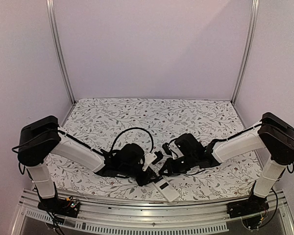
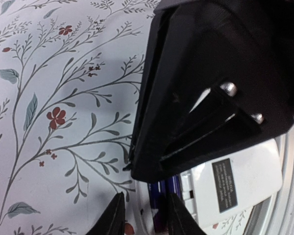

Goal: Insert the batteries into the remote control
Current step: Press the battery into the battery compartment, then press the battery in the battery compartment.

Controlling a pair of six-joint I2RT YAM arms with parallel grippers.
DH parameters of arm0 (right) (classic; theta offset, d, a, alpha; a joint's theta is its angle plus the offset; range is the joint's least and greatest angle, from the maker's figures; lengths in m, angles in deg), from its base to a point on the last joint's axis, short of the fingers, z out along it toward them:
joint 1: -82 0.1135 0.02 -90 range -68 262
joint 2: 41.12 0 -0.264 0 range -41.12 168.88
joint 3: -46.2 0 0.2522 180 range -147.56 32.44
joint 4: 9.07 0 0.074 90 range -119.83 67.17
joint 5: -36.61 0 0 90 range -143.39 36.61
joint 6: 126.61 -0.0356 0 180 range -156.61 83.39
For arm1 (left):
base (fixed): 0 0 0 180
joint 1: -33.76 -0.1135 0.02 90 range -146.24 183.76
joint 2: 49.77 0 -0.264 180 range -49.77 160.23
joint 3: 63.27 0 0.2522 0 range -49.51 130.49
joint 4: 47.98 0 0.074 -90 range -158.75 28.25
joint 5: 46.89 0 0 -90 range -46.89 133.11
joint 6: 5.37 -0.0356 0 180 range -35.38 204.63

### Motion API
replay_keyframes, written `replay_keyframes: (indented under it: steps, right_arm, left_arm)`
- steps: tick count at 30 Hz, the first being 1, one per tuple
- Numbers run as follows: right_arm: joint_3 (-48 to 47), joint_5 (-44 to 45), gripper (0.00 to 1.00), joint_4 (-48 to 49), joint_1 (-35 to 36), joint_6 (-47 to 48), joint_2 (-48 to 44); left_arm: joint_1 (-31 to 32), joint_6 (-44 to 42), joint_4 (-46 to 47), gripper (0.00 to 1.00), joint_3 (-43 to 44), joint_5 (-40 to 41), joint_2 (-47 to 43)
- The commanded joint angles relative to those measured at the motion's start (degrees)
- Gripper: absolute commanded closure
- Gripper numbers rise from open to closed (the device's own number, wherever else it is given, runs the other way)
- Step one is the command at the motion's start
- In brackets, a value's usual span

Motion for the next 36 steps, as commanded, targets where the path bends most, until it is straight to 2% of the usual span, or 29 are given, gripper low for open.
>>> replay_keyframes:
  steps: [1, 4, 14, 19, 24, 27, 31, 36]
  right_arm:
    - [0.81, -0.84, 0.92, -1.70, 0.98, 0.47, 1.88]
    - [1.64, -0.11, 0.92, -2.22, 1.00, 0.31, 1.09]
    - [-0.96, 0.87, 0.92, -4.58, 0.15, 2.28, -0.43]
    - [-1.55, 1.26, 0.90, -5.97, -0.05, 3.27, -1.40]
    - [-1.96, 2.28, 0.88, -7.16, -0.71, 4.23, -3.42]
    - [-2.37, 2.26, 0.86, -7.16, -0.86, 4.64, -3.34]
    - [-2.88, 1.37, 0.85, -7.16, -0.84, 5.15, -1.54]
    - [-3.54, 1.12, 0.86, -7.16, -0.85, 6.63, -0.63]
  left_arm:
    - [1.46, -0.93, -3.75, 0.71, -1.61, -0.35, 1.03]
    - [1.47, -1.17, -3.83, 0.67, -1.70, -0.18, 0.34]
    - [1.00, -3.75, -6.17, 0.35, -1.00, 2.84, -9.99]
    - [1.24, -5.64, -5.21, 0.32, -5.88, 1.75, -12.12]
    - [2.41, -8.55, -4.55, 0.35, -10.98, 6.49, -13.97]
    - [3.46, -9.43, -0.53, 0.48, -13.06, 9.27, -14.13]
    - [4.60, -9.64, 0.27, 0.58, -11.98, 12.41, -11.55]
    - [6.22, -9.38, -0.60, 0.64, -9.47, 13.39, -7.11]
